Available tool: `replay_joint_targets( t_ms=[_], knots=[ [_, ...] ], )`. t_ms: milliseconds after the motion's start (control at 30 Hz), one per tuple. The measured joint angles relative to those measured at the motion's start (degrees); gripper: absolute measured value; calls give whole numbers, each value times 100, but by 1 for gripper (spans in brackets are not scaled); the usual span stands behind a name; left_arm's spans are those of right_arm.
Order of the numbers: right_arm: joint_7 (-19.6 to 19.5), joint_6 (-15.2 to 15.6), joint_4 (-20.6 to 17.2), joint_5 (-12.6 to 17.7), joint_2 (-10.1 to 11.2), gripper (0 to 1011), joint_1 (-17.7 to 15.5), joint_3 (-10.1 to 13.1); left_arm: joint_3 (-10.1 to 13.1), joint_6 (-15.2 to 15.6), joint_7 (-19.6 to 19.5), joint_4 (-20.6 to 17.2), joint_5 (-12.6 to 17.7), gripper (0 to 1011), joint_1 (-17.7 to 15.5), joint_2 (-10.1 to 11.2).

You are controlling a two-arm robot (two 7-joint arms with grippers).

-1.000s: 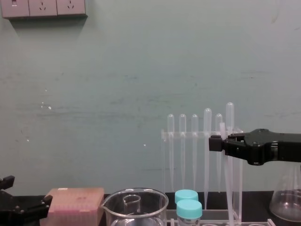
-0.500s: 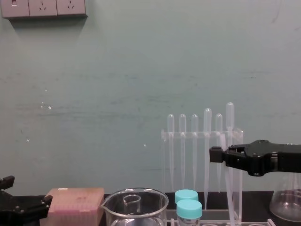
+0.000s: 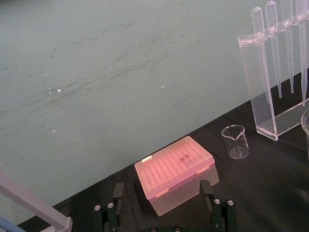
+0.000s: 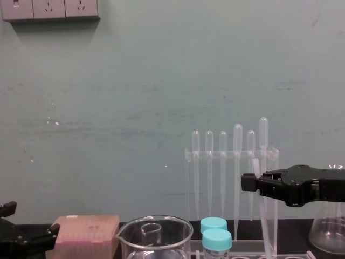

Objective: Pick up the stirring rod with one hand, then place it down.

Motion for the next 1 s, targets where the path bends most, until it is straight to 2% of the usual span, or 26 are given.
replay_joint_targets(
  t_ms=[133,267,500,600,767,867,1000],
  knots=[
    [0,2,0,2,-1,86,1,1,0,0,0,0,0,1000,0,0],
    [0,3,0,7,-2,190,1,4,0,0,0,0,0,1000,0,0],
    [0,3,0,16,-2,436,1,7,0,0,0,0,0,1000,0,0],
    [0,3,0,18,-2,492,1,9,0,0,0,0,0,1000,0,0],
    [1,3,0,22,-2,683,1,10,0,0,0,0,0,1000,0,0],
    [1,3,0,23,-2,741,1,10,0,0,0,0,0,1000,0,0],
    [1,3,0,23,-2,880,1,10,0,0,0,0,0,1000,0,0]
  ],
)
